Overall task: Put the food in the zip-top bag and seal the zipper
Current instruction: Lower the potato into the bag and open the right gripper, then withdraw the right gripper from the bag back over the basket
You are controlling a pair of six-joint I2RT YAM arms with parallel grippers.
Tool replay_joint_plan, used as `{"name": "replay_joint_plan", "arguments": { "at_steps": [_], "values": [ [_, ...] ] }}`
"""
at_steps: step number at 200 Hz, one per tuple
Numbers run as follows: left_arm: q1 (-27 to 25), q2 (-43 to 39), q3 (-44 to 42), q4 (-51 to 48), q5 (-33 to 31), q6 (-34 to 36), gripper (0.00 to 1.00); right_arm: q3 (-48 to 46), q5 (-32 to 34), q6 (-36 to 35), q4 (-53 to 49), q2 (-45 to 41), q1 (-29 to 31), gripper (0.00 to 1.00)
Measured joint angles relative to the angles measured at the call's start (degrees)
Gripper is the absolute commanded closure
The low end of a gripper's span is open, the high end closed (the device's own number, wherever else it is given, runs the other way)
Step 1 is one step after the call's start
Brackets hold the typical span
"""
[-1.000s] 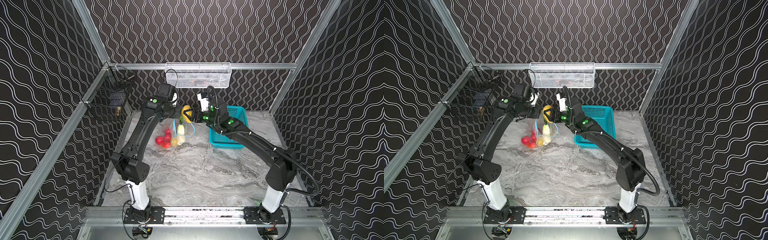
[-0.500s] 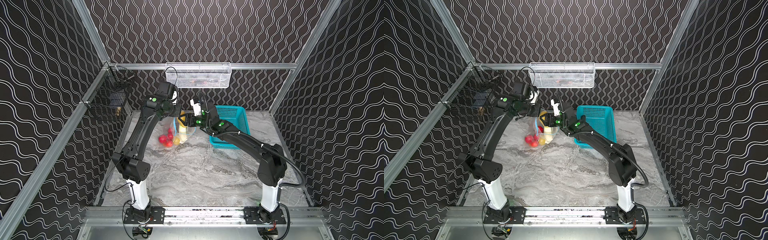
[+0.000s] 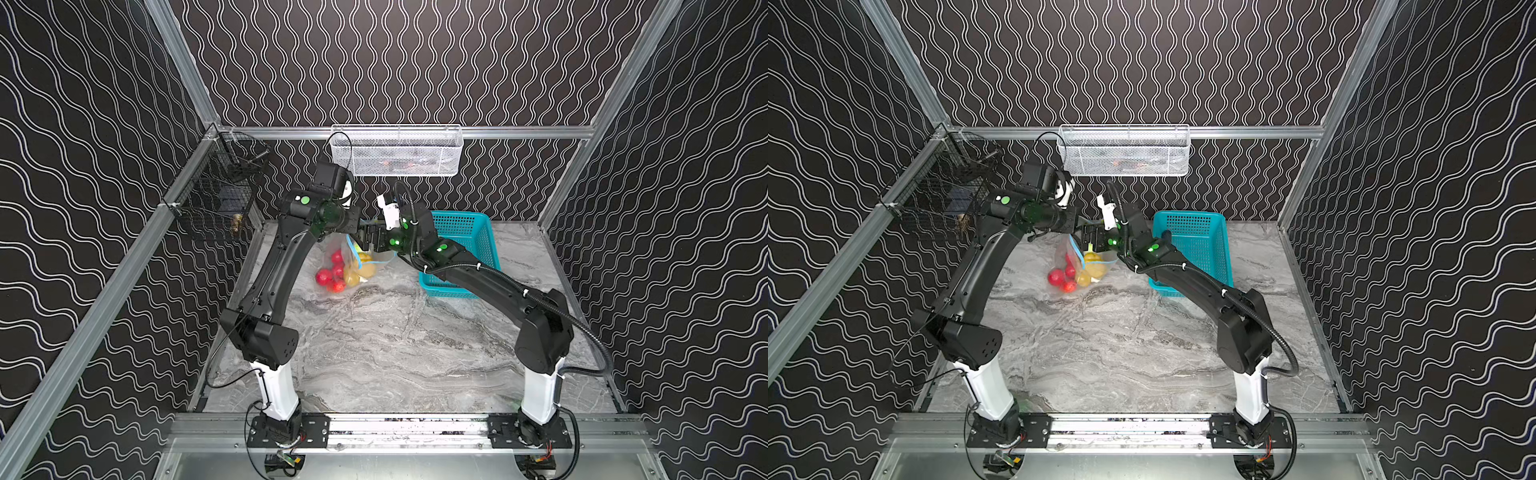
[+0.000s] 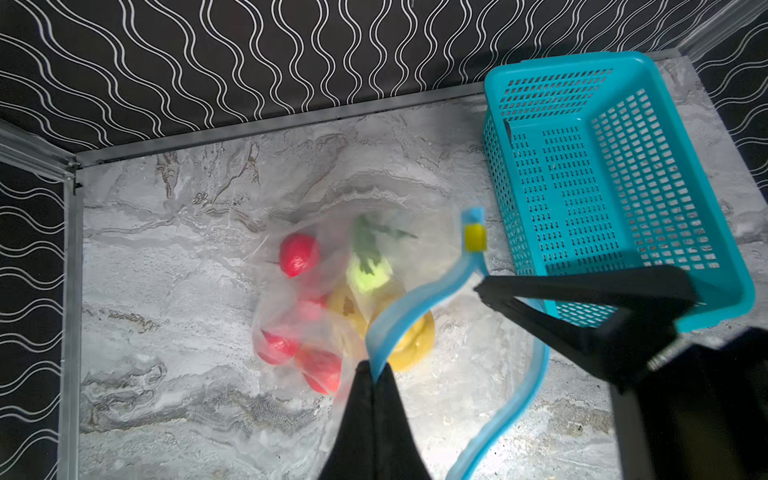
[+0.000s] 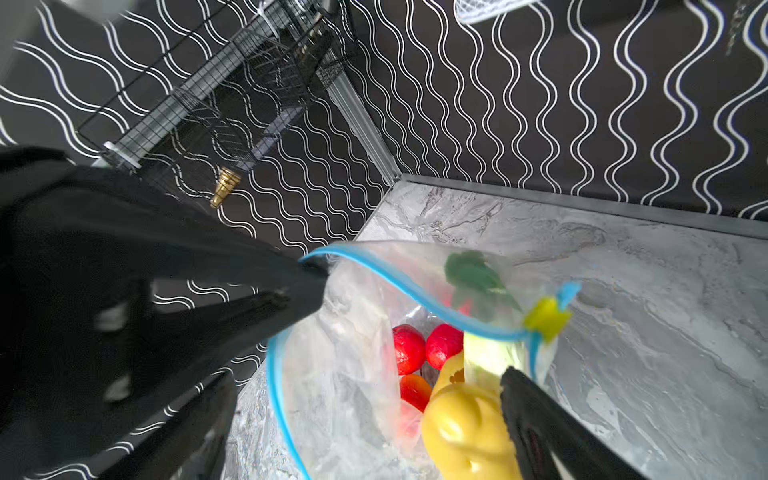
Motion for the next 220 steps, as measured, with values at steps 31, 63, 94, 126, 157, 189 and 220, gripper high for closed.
{"name": "replay_joint_plan", "arguments": {
  "at_steps": [31, 63, 94, 126, 157, 189, 220],
  "values": [
    [0.0, 0.0, -0.7, 0.3, -0.2, 0.0, 1.00, -1.1, 0.3, 0.0, -0.1, -1.2, 0.0, 0.01],
    [0.0, -0.2, -3.1, 0.8, -1.0, 0.1, 1.00, -2.1, 1.0, -0.3, -0.6, -3.7, -0.1, 0.01],
    [0.0, -1.6, -5.2, 1.7, -1.8, 0.2, 1.00, -2.4, 1.3, -0.5, -1.0, -4.8, -0.2, 0.01],
    [0.0, -2.2, -6.9, 2.7, -2.6, 1.1, 1.00, -2.4, 1.5, -1.4, -1.6, -5.4, -0.7, 0.01],
    [0.0, -2.0, -6.2, 2.6, -2.1, 2.3, 1.00, -1.3, 3.3, -1.3, -4.6, -5.2, -1.7, 0.01],
    [0.0, -1.8, -5.9, 2.6, -0.5, 3.2, 1.00, -1.1, 5.4, -0.2, -7.3, -4.5, -2.9, 0.01],
    [0.0, -2.4, -8.9, 3.0, -0.3, 3.7, 1.00, -2.4, 7.7, 1.4, -8.5, -4.7, -4.9, 0.01]
  ]
}}
